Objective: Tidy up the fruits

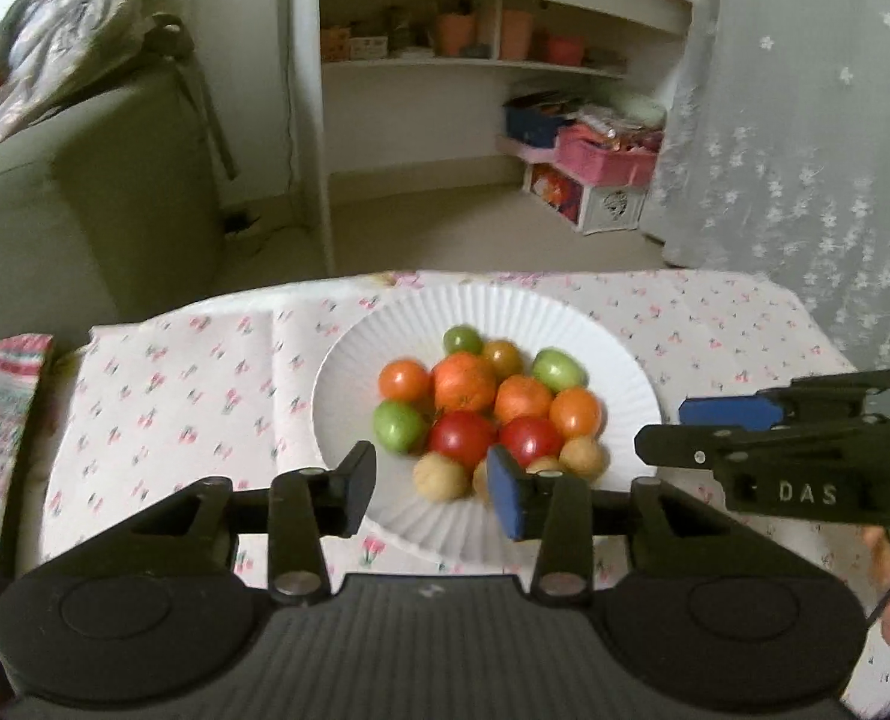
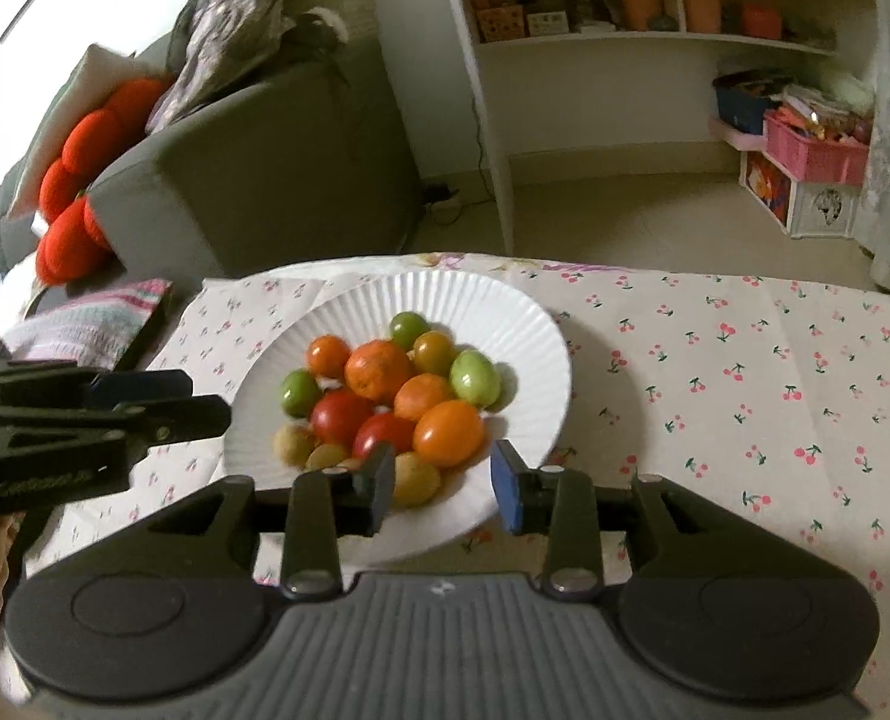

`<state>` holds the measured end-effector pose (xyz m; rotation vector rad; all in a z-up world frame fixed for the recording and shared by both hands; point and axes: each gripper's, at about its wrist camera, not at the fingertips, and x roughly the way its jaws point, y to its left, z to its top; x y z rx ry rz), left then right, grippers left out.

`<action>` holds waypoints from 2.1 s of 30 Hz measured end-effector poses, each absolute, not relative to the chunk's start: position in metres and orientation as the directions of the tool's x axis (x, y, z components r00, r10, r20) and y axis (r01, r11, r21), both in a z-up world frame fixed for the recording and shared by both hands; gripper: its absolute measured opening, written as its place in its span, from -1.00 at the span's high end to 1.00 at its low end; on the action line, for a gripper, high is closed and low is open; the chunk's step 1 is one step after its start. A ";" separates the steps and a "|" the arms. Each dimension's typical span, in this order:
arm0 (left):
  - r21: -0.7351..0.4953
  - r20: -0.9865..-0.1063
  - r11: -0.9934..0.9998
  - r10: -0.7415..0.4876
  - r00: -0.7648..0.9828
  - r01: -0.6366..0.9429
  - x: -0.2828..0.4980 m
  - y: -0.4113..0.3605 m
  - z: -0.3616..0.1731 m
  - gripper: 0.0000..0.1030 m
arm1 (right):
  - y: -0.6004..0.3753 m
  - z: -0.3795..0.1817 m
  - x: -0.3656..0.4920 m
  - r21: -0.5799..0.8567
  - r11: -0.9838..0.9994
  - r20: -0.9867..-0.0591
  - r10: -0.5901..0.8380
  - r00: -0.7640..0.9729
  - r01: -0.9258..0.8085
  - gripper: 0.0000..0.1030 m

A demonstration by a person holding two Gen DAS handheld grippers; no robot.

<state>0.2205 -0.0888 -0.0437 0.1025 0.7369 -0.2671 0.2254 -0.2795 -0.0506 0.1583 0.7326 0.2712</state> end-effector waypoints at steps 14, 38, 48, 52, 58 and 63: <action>0.047 -0.629 0.983 -0.111 0.770 0.179 0.158 -0.085 -0.005 0.22 | -0.252 -0.022 0.170 0.119 0.970 -0.601 0.239 0.763 -0.210 -0.02; 0.078 -0.559 0.996 0.015 0.829 0.035 0.083 -0.074 0.027 -0.61 | -0.250 0.003 0.097 0.201 0.977 -0.606 0.181 0.775 -0.072 -0.99; 0.049 -0.602 0.999 0.026 0.798 0.004 0.085 -0.065 0.023 -0.61 | -0.240 0.001 0.085 0.152 0.987 -0.613 0.131 0.779 -0.046 -0.99; 0.058 -0.587 0.998 0.047 0.808 -0.016 0.081 -0.061 0.025 -0.61 | -0.237 0.004 0.083 0.153 0.987 -0.600 0.134 0.788 -0.051 -0.99; 0.032 -0.601 0.999 0.050 0.798 -0.038 0.081 -0.054 0.024 -0.61 | -0.233 0.003 0.080 0.125 0.991 -0.593 0.121 0.796 -0.057 -0.99; 0.040 -0.604 0.998 0.059 0.795 -0.044 0.079 -0.055 0.024 -0.61 | -0.230 0.003 0.079 0.114 0.992 -0.589 0.115 0.800 -0.059 -0.99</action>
